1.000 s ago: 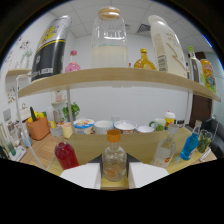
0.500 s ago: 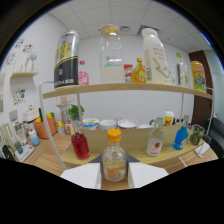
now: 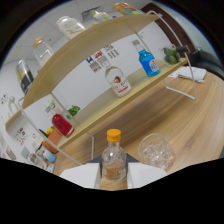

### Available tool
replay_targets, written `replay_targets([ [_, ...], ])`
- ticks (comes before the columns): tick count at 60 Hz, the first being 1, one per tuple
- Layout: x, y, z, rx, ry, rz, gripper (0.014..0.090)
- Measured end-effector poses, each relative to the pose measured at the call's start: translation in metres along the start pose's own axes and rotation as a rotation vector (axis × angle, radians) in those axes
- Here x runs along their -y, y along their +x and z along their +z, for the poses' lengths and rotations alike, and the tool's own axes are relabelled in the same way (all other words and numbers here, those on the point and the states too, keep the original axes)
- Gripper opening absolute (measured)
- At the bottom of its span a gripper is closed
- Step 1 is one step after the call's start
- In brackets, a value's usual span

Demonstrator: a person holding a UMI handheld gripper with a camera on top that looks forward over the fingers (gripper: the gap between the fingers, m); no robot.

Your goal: Make me a cup of Mount Fuji.

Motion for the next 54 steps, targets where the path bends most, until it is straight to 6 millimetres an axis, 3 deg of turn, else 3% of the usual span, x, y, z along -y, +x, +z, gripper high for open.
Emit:
replay_targets([
  [11, 0.009, -0.007, 0.003, 0.149, -0.015, 0.511, 0.0351],
  [25, 0.017, -0.011, 0.006, 0.291, -0.050, 0.993, 0.0350],
  [32, 0.018, -0.010, 0.004, 0.342, -0.059, 1.152, 0.0351],
  [38, 0.018, -0.010, 0.002, 0.361, -0.060, 1.203, 0.0351],
  [47, 0.017, -0.014, -0.003, 0.333, -0.059, 1.102, 0.0351],
  [54, 0.029, -0.030, -0.015, 0.305, -0.019, 0.878, 0.0352],
])
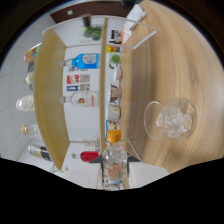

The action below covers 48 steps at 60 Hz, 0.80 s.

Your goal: Make me a cup of Mount Fuji.

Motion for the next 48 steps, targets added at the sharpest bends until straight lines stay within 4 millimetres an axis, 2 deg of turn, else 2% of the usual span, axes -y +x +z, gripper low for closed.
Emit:
replay_targets([
  [6, -0.007, -0.033, -0.004, -0.019, 0.058, -0.354, 0.0352],
  [12, -0.025, -0.064, -0.007, -0.052, 0.122, -0.721, 0.0354],
  [16, -0.042, -0.075, -0.003, -0.071, 0.155, -0.930, 0.0353],
  [18, -0.051, -0.073, 0.000, -0.087, 0.158, -1.028, 0.0352],
  [21, -0.066, -0.062, 0.008, -0.118, 0.153, -1.165, 0.0352],
  [25, -0.087, -0.037, 0.022, -0.159, 0.124, -1.280, 0.0352],
  [33, -0.116, 0.032, 0.049, -0.258, 0.009, -1.402, 0.0352],
  [39, -0.124, 0.071, 0.059, -0.327, -0.057, -1.429, 0.0352],
  [44, -0.126, 0.094, 0.062, -0.386, -0.099, -1.455, 0.0352],
  [48, -0.128, 0.105, 0.065, -0.401, -0.121, -1.453, 0.0351],
])
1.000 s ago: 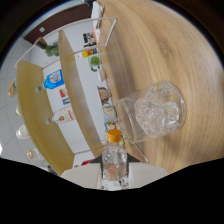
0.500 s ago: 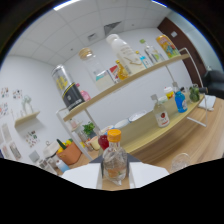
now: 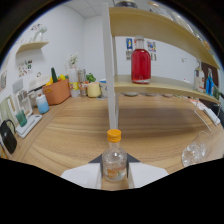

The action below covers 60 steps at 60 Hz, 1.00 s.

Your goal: Make me a cup of Mount Fuji.

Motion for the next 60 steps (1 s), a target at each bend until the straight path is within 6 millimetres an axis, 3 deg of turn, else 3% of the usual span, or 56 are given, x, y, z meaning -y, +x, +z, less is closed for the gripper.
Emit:
replay_targets([
  [15, -0.017, -0.002, 0.007, 0.004, -0.088, -0.010, 0.0355],
  [39, -0.026, -0.007, -0.007, 0.052, -0.099, -0.037, 0.0391],
  [45, -0.023, -0.009, -0.015, 0.075, -0.102, -0.041, 0.0524],
  [46, -0.022, -0.010, -0.018, 0.084, -0.103, -0.041, 0.0575],
  [48, -0.018, -0.010, -0.024, 0.096, -0.100, -0.044, 0.0763],
  [51, -0.010, -0.009, -0.037, 0.109, -0.092, -0.049, 0.0856],
  [60, 0.032, 0.016, -0.086, 0.120, 0.022, -0.087, 0.0860],
])
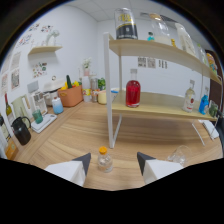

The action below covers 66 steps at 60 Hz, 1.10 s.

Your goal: Make me a cup of Mount Fuji.

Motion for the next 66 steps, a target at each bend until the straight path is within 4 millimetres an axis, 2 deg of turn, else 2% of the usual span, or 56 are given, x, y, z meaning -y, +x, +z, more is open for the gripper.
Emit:
replay_targets([
  [7, 0.012, 0.035, -0.037, -0.015, 0.042, 0.015, 0.0861],
  [14, 0.009, 0.089, -0.061, -0.078, 0.068, 0.035, 0.0861],
  [24, -0.009, 0.175, -0.075, -0.176, 0.038, 0.073, 0.0855],
  [31, 0.010, 0.225, -0.077, -0.213, 0.062, 0.080, 0.0852],
  [40, 0.061, 0.272, -0.063, -0.219, 0.142, 0.075, 0.0853],
  [47, 0.097, 0.295, -0.040, -0.210, 0.192, 0.065, 0.0846],
  [52, 0.115, 0.308, -0.021, -0.206, 0.208, 0.066, 0.0767],
  [58, 0.128, 0.321, 0.002, -0.212, 0.219, 0.069, 0.0699],
  [62, 0.128, 0.329, 0.016, -0.217, 0.196, 0.068, 0.0647],
  [66, 0.127, 0.331, 0.029, -0.210, 0.181, 0.073, 0.0558],
])
